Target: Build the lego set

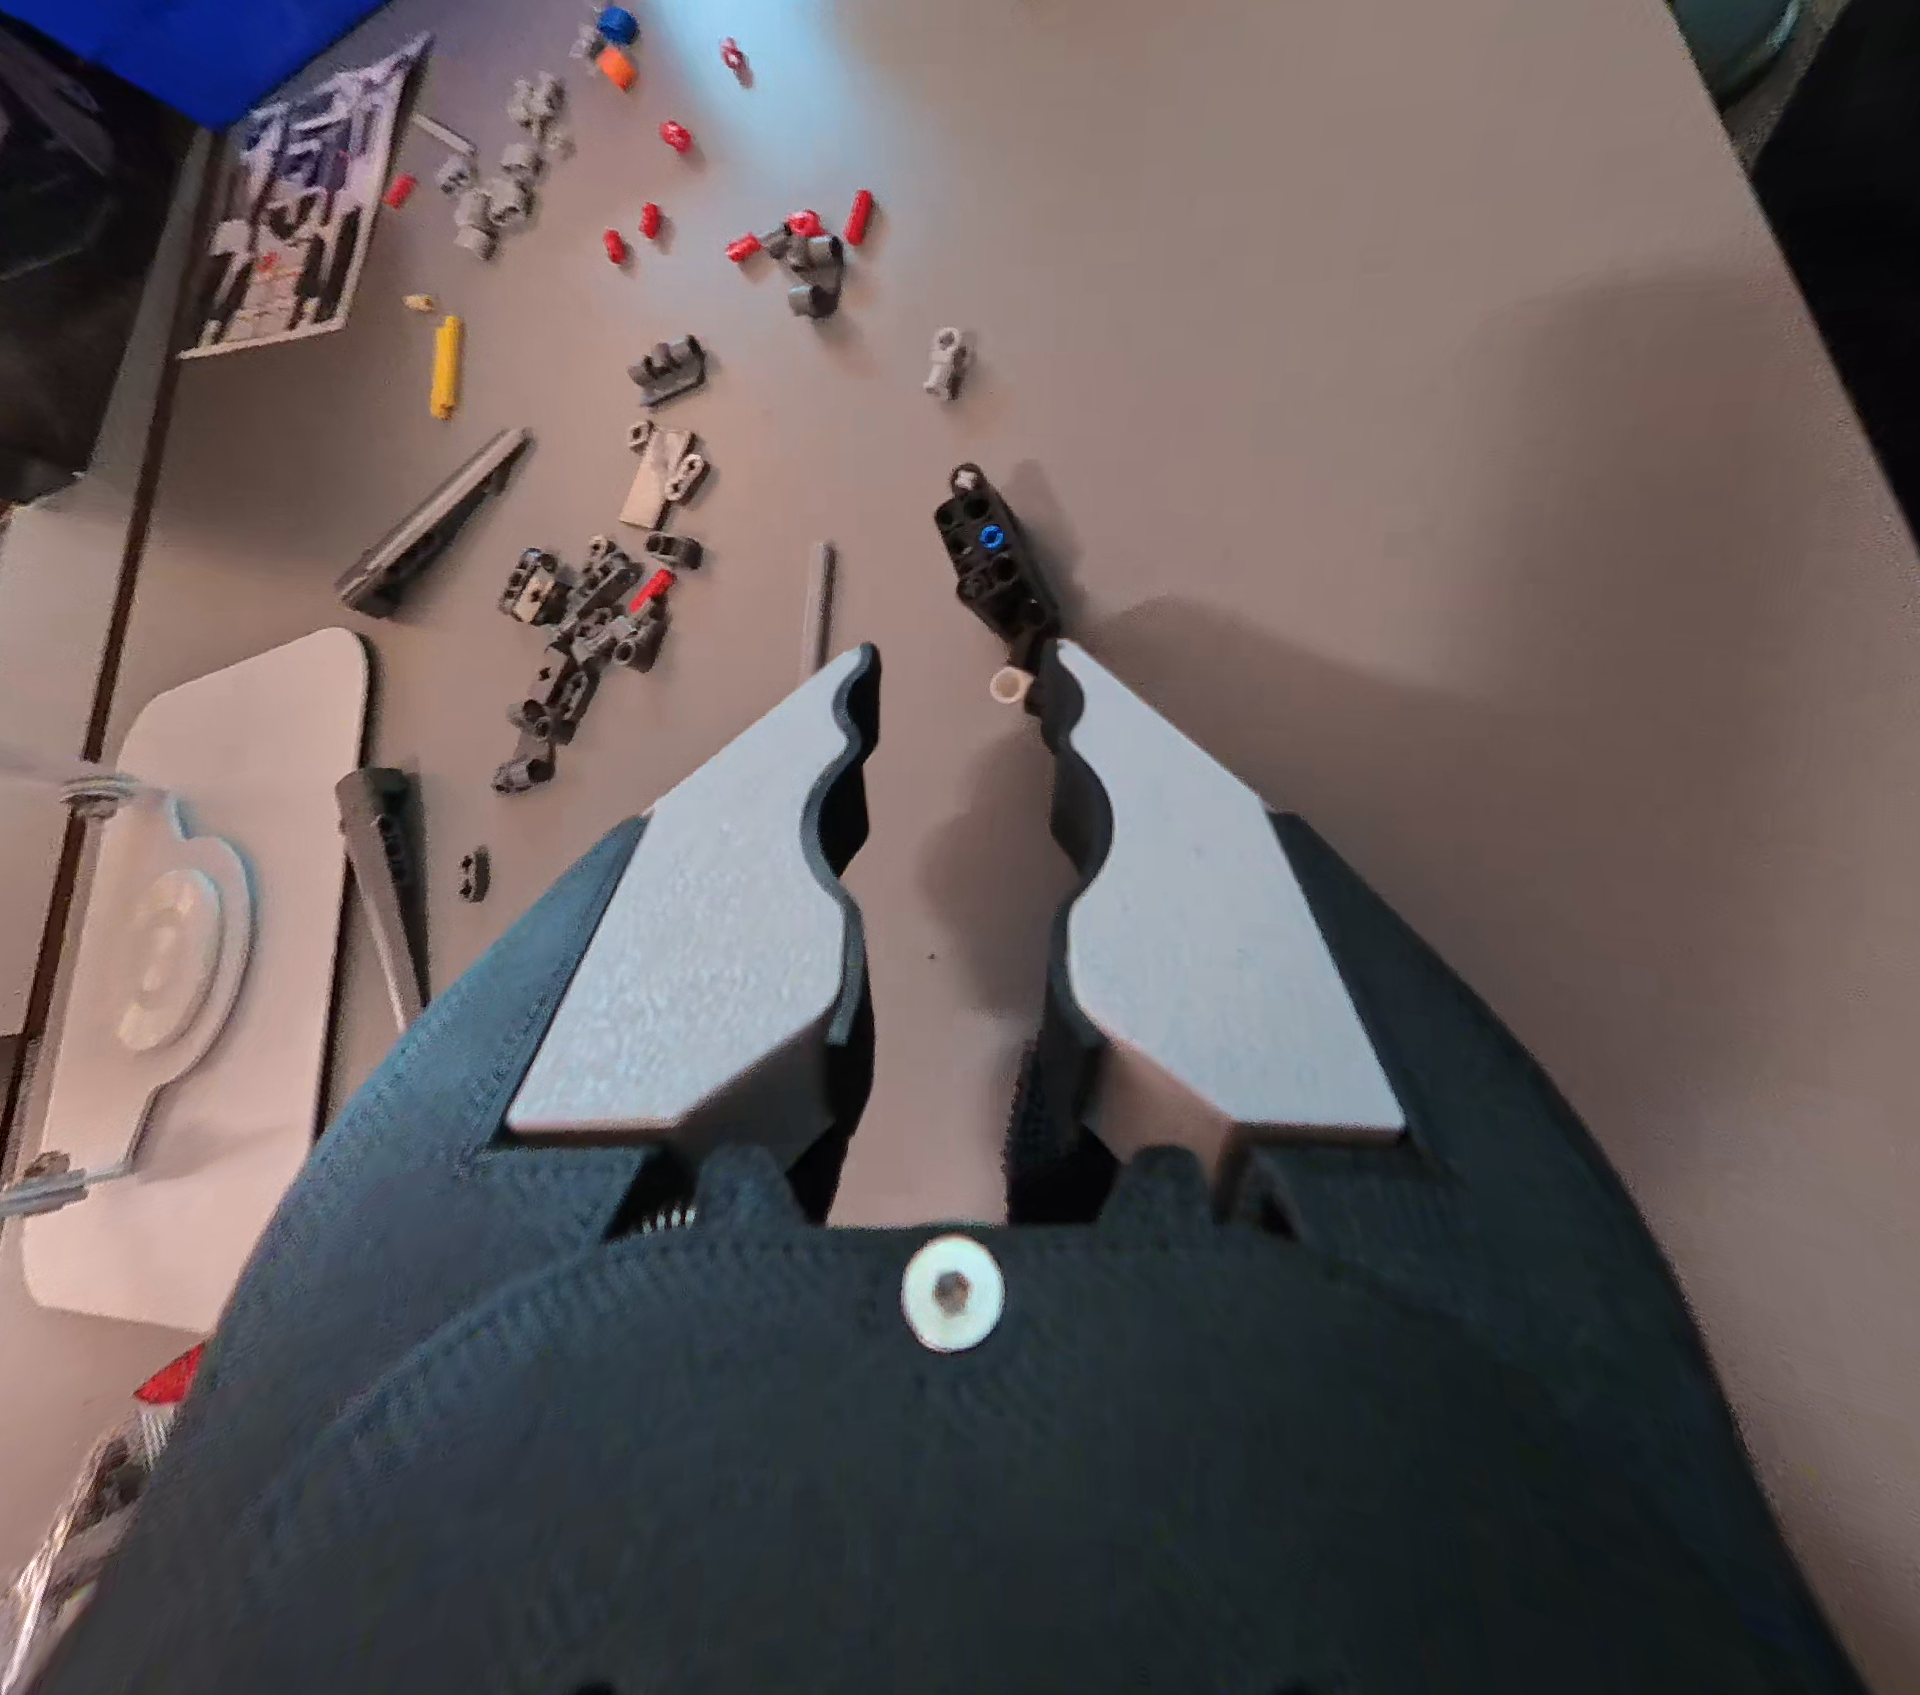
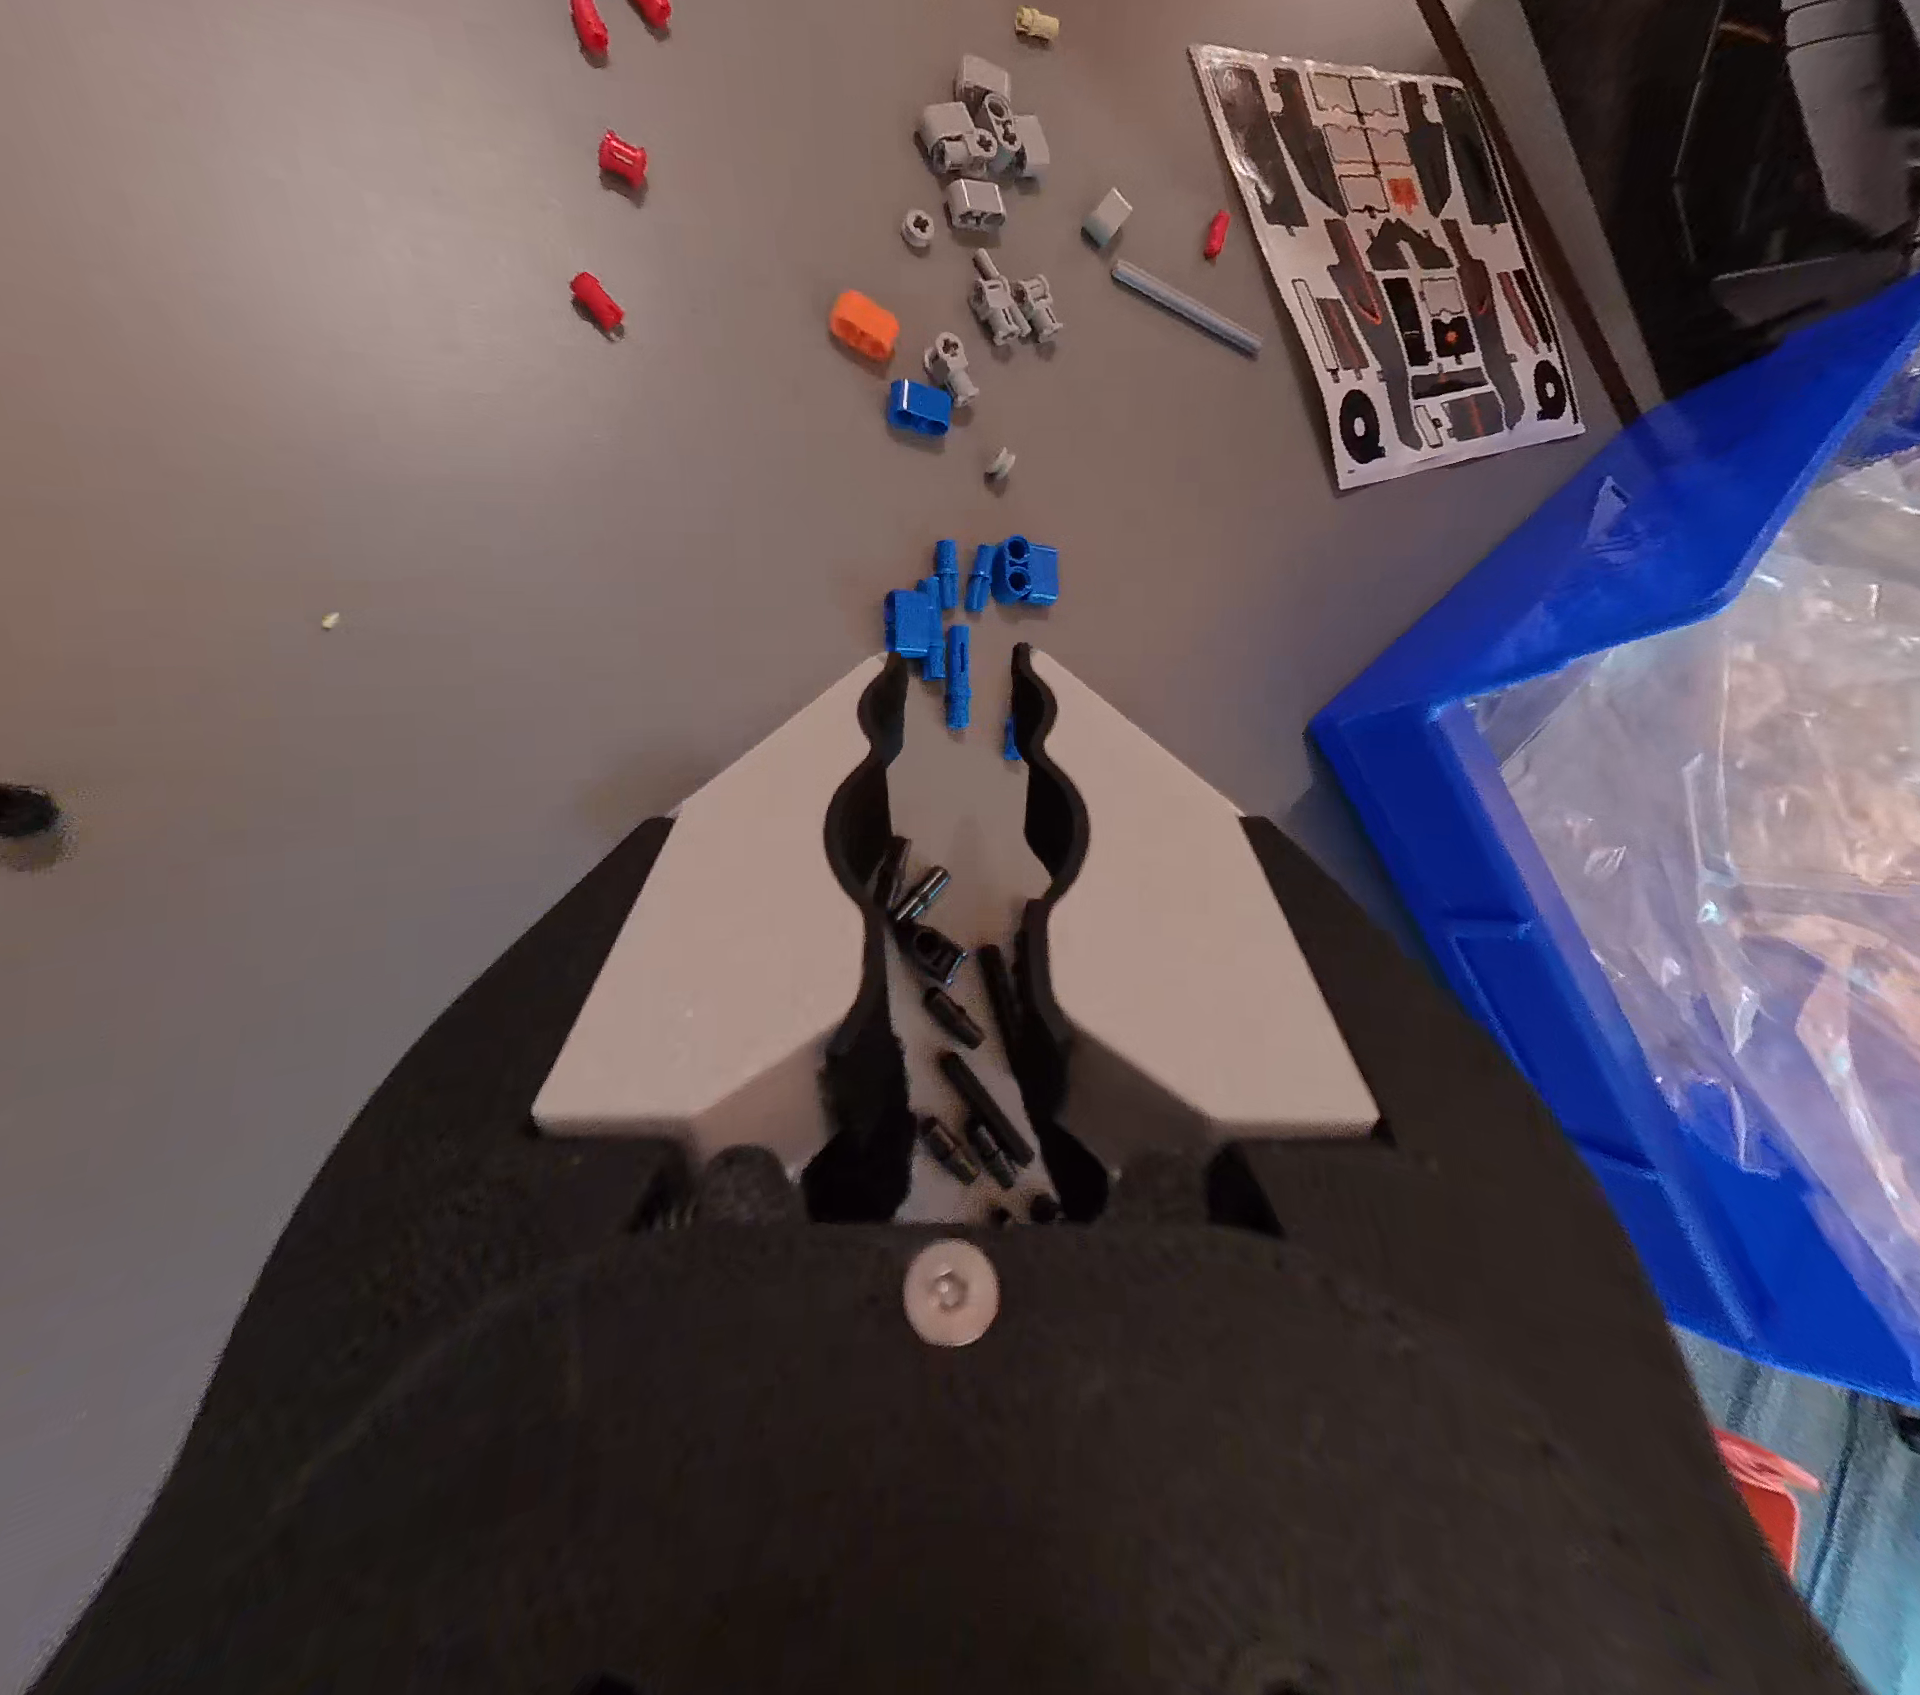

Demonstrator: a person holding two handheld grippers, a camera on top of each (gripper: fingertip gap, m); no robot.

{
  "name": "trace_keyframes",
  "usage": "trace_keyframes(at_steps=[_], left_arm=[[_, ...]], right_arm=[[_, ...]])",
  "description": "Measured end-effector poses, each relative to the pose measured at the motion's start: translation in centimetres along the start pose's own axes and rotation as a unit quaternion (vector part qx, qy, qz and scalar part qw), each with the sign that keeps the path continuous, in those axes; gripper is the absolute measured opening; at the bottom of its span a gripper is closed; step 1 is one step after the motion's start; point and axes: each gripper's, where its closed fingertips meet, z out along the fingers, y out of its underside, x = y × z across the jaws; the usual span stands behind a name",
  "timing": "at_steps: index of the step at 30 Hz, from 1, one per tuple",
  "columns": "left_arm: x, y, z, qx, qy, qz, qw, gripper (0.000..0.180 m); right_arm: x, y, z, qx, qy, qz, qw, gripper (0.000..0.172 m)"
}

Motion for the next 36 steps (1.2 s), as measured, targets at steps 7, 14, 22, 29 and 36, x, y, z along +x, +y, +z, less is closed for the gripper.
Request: trace_keyframes(at_steps=[7, 14, 22, 29, 36], left_arm=[[-2.9, -0.2, -0.5, 0.043, -0.076, -0.04, 0.995, 0.02], [-4.6, -0.3, -0.6, 0.073, -0.131, -0.072, 0.986, 0.02], [-5.5, 0.4, -0.2, 0.066, -0.168, -0.069, 0.981, 0.019], [-5.9, 0.7, -0.3, 0.067, -0.179, -0.081, 0.978, 0.019], [-6.0, 0.7, -0.3, 0.066, -0.19, -0.074, 0.977, 0.018]], right_arm=[[1.4, -0.9, 0.7, 0.021, 0.01, -0.004, 1.0, 0.019], [2.4, -1.0, 0.8, 0.046, 0.033, 0.005, 0.998, 0.02], [2.8, -0.5, 0.7, 0.053, 0.036, 0.018, 0.998, 0.02], [3.3, -0.6, 0.6, 0.061, 0.053, 0.019, 0.997, 0.02], [3.3, -0.3, 0.9, 0.051, 0.052, 0.019, 0.997, 0.02]])
